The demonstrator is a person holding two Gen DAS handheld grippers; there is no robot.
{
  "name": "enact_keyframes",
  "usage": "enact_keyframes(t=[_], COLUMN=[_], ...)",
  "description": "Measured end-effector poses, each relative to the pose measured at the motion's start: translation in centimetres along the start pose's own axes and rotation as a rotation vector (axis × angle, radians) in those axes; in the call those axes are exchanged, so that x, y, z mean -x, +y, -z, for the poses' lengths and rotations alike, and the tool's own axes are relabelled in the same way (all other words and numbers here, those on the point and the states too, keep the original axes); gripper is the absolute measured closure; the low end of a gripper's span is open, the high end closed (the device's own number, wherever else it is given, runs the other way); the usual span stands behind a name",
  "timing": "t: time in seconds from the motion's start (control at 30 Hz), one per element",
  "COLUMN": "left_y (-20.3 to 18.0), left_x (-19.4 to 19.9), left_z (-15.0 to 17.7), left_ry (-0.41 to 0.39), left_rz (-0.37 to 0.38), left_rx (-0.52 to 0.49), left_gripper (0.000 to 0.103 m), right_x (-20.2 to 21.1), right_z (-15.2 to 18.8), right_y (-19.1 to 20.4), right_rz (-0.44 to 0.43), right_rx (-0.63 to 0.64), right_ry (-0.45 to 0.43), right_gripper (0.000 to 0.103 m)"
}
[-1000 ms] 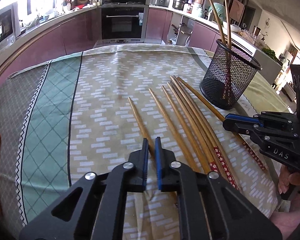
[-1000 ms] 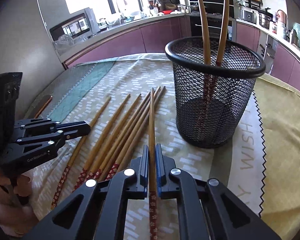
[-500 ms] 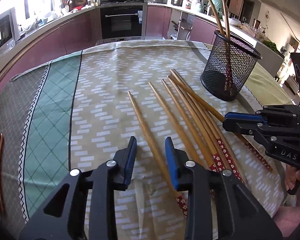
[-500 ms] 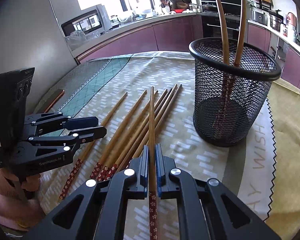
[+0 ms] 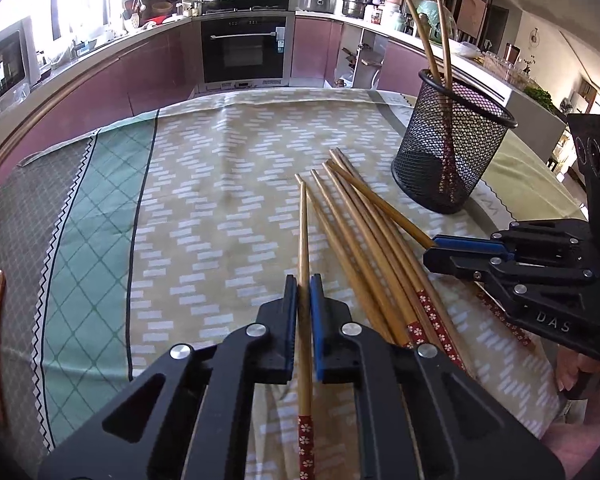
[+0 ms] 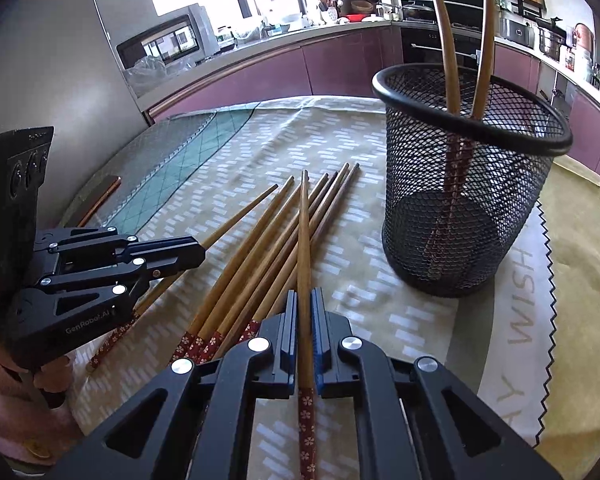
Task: Organize utensils
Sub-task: 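Close the left gripper on a chopstick while the right gripper grasps another chopstick, then raise the left gripper's chopstick into the mesh cup and release while the right gripper does likewise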
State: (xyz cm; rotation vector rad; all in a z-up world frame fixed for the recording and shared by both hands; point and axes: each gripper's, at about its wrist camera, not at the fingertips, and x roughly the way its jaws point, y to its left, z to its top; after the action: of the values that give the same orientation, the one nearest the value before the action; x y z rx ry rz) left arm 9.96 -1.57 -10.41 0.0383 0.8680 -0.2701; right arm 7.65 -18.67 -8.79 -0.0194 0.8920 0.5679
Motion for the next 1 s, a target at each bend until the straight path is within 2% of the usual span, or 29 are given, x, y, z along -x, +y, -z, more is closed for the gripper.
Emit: enact_keyframes(t=[0.17, 0.4, 0.63, 0.83, 1.0], left_y=[0.0, -0.7, -1.3, -1.2, -1.7], left_x=[1.5, 4.0, 6.7, 9.7, 11.2], left_z=[-0.4, -1.7, -3.0, -4.6, -6.6], left_ry=[-0.029, -0.080, -0.138, -0.217, -0.293], left_rz=[0.044, 0.145, 0.276, 0.390, 0.417], left_rx=[0.006, -0.001, 0.000, 0.008, -0.002], left_gripper=[0.096, 0.096, 0.096, 0.096, 0.096], right_x=[2.1, 5.6, 9.0, 11.2, 12.4], right_z=[0.0, -0.6, -1.0, -2.0, -3.2], right_y=[-0.1, -0.7, -1.8, -2.7, -3.6], right_rz=[-0.028, -0.062, -0.071, -0.063, -0.039], right_rx=[0.001, -0.007, -0.027, -0.035, -0.046], right_ry=[-0.052, -0.140, -0.232, -0.296, -0.346], right_gripper=[0.097, 0.097, 0.097, 0.097, 0.097])
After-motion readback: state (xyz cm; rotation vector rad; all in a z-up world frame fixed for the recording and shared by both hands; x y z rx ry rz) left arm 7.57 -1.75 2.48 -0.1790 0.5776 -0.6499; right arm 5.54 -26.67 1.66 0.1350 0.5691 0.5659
